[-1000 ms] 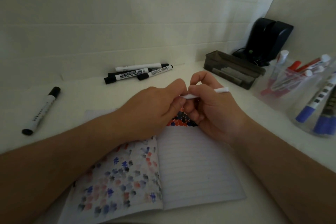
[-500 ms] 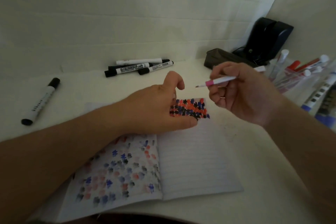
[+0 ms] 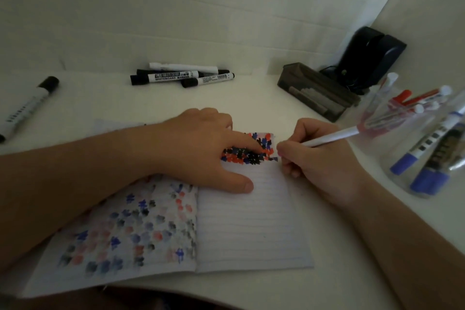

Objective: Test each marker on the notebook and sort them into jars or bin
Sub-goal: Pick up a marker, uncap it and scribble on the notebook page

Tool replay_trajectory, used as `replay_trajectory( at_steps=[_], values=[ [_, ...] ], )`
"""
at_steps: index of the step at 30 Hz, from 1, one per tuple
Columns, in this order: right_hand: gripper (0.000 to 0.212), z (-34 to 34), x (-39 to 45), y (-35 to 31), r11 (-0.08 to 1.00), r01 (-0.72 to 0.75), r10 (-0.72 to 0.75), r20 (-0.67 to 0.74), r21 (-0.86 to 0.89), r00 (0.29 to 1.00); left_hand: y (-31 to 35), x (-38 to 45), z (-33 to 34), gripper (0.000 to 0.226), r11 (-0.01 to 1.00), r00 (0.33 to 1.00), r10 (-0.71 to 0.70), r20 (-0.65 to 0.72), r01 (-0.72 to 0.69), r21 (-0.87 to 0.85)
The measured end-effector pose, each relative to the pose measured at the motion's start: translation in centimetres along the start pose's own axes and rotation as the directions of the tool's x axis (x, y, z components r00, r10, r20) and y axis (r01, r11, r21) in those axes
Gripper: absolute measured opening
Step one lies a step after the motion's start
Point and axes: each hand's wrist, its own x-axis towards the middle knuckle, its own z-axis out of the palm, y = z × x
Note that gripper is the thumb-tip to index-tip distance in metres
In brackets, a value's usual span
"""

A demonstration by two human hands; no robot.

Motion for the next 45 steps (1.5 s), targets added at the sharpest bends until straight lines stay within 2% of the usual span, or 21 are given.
replay_trajectory(
  at_steps=[8,17,22,30,34,40,45],
  values=[
    [0.027,0.38,0.35,-0.39,0.999,-0.031,0.033,0.051,-0.039,0.998,0.05,0.22,-0.06,0.073,1.000,1.000,0.005,0.004,-0.005,0.005],
    [0.029,0.66,0.46,-0.53,0.988,-0.034,0.040,0.032,-0.153,0.999,0.03,0.23,-0.08,0.075,1.000,1.000,0.004,0.017,-0.005,0.015],
    [0.025,0.45,0.38,-0.39,0.995,-0.038,0.042,0.039,-0.090,0.998,-0.05,0.22,-0.07,0.076,1.000,1.000,0.003,0.023,-0.003,0.012],
    [0.026,0.67,0.35,-0.62,0.987,-0.017,0.020,0.019,-0.157,1.000,0.00,0.28,-0.05,0.076,1.000,1.000,0.005,0.024,-0.006,0.024],
    [0.026,0.56,0.41,-0.38,0.994,-0.030,0.034,0.031,-0.110,0.999,0.00,0.20,-0.06,0.075,1.000,1.000,0.005,0.018,-0.006,0.027],
    [0.026,0.62,0.37,-0.44,0.990,-0.022,0.029,0.050,-0.136,0.998,0.16,0.19,-0.19,0.075,1.000,0.999,-0.002,0.036,0.001,0.021],
    [0.026,0.45,0.68,-0.02,0.995,-0.058,0.060,0.021,-0.081,0.998,0.19,0.09,-0.34,0.076,1.000,0.999,0.000,0.051,-0.002,0.025]
  ],
)
